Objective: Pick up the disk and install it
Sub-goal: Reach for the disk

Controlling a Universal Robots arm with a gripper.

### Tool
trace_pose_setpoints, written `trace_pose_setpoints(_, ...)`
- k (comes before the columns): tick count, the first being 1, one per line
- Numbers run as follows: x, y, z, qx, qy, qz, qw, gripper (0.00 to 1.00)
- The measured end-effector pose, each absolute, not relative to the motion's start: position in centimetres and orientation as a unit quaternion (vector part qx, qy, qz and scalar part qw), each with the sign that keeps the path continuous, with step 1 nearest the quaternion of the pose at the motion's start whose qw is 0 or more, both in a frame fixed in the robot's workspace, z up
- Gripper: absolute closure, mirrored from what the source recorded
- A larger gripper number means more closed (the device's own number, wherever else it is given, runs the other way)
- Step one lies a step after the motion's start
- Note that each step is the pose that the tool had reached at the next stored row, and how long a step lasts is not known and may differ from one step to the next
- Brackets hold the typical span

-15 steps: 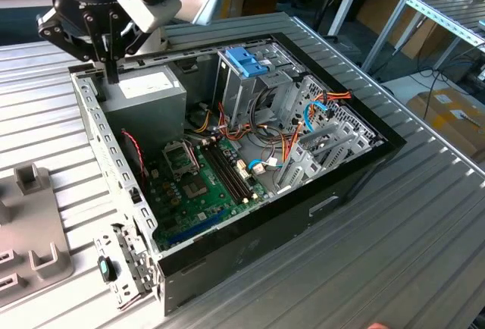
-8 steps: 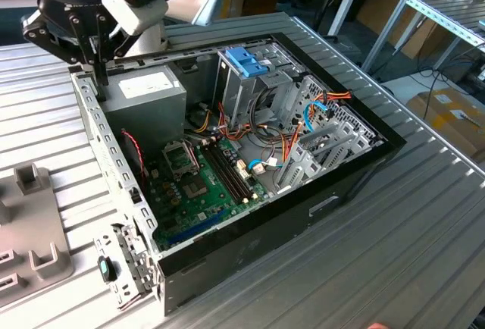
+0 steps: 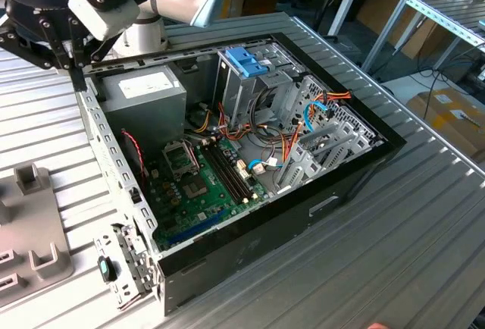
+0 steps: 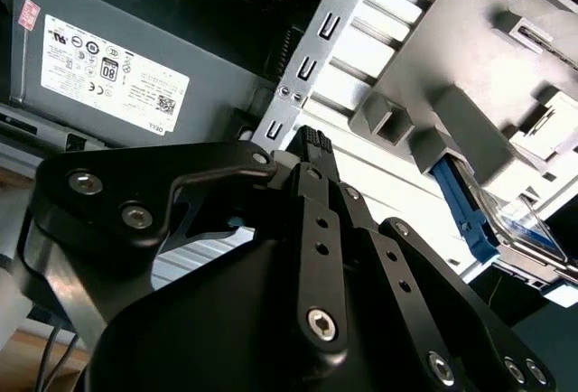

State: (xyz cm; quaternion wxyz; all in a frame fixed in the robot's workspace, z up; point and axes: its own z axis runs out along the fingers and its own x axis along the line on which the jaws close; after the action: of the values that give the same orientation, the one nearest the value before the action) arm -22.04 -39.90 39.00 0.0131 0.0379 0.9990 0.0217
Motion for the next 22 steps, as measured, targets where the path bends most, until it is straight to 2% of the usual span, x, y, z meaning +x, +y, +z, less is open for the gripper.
trace_pose_setpoints(22,-28.2,-39.9,38.8,0.038,0.999,0.022,0.013,0.89)
